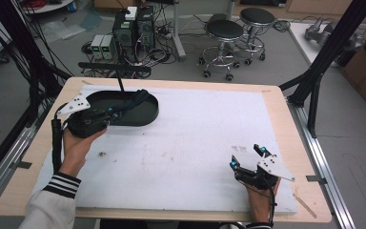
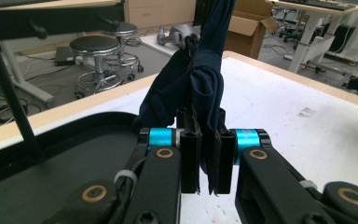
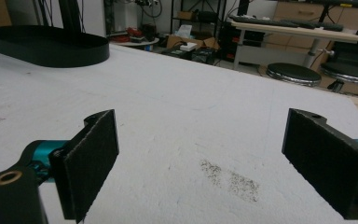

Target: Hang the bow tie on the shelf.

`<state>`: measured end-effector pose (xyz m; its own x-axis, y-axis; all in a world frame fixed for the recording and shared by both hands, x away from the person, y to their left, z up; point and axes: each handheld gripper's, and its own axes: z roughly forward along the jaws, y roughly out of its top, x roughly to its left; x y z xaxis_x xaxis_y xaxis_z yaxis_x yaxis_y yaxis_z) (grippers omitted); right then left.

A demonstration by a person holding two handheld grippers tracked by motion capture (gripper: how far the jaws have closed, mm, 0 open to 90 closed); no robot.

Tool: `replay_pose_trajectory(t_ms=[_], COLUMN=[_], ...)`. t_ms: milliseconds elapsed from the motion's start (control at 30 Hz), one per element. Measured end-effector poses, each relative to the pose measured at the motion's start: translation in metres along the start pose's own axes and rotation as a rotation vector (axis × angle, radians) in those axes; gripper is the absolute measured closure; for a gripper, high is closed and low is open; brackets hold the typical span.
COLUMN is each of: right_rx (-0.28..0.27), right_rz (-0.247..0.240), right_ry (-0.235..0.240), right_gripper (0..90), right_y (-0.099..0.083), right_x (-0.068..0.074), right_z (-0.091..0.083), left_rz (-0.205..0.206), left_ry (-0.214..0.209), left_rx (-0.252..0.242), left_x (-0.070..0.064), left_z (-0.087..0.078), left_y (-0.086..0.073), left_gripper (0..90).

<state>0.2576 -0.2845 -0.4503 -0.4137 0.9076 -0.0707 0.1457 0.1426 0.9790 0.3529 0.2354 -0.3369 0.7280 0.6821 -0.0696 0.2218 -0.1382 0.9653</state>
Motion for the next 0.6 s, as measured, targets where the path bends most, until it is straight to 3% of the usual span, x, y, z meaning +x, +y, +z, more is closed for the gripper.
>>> replay_pose_trajectory(t_ms=[600], right_rx=[-0.001], right_rz=[0.005], right_ry=[0.004], right_gripper=[9.8], right_y=[0.0], right_x=[0.0], right_z=[0.0], left_rz=[0.019], left_ry=[0.002], left_rx=[0.027], left_x=[0.013], left_z=[0.033], left_y=[0.033], left_gripper=[84.7])
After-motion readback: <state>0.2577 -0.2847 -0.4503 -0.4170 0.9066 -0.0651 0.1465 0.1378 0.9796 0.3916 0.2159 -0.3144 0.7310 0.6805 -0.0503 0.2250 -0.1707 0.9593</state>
